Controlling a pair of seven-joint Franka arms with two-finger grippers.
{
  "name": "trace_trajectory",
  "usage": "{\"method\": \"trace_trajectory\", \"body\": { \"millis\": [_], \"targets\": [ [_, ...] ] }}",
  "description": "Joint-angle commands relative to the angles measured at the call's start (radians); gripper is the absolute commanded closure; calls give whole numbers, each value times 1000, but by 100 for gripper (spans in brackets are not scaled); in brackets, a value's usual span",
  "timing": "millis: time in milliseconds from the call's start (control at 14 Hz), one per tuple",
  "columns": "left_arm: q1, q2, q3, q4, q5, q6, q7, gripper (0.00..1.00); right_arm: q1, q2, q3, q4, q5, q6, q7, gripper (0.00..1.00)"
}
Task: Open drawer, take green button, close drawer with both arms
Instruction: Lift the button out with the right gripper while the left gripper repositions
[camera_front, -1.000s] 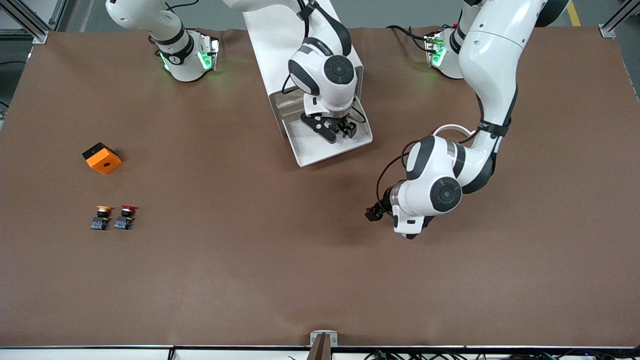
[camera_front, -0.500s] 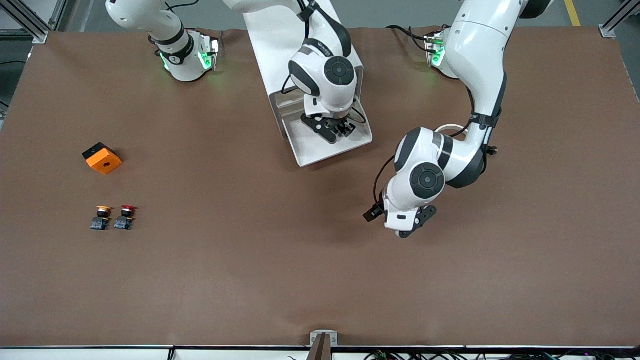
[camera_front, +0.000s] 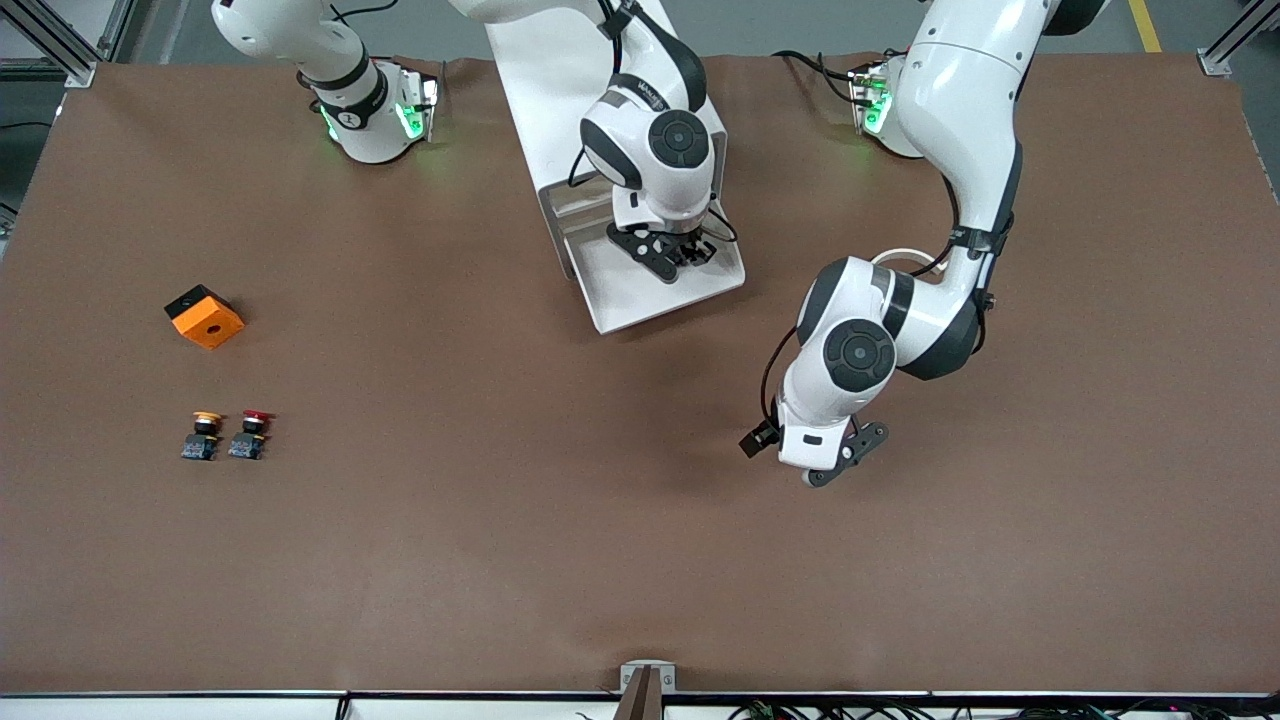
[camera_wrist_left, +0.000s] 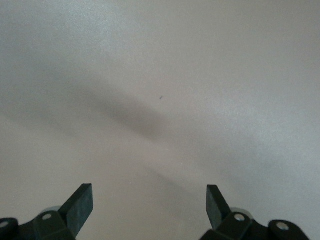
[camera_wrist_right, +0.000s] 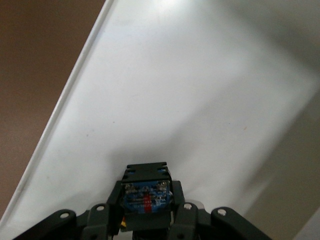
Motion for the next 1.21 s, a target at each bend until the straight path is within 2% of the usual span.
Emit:
{"method": "trace_trajectory", "body": {
  "millis": [0, 429, 714, 857, 1000, 1143],
  "targets": [
    [-11, -6, 7, -18, 17, 8, 48, 0, -1, 21, -4, 16, 29, 13, -19, 100],
    [-6, 6, 6, -18, 34, 8, 58, 0, -156, 6, -9, 97, 20, -4, -48, 100],
    [-14, 9, 7, -20, 34, 8, 60, 0, -284, -69, -15, 116, 7, -154, -250, 100],
    [-20, 14, 9, -20, 34, 8, 58, 0, -346, -112, -41, 114, -37, -246, -370, 100],
    [-22, 14, 7, -20, 32, 9, 54, 0, -415, -154, -56, 82, -112, -282, -518, 100],
    [-22, 9, 7, -26, 34, 9, 51, 0, -498, -197, -57, 15, -144, -274, -678, 100]
  ]
}}
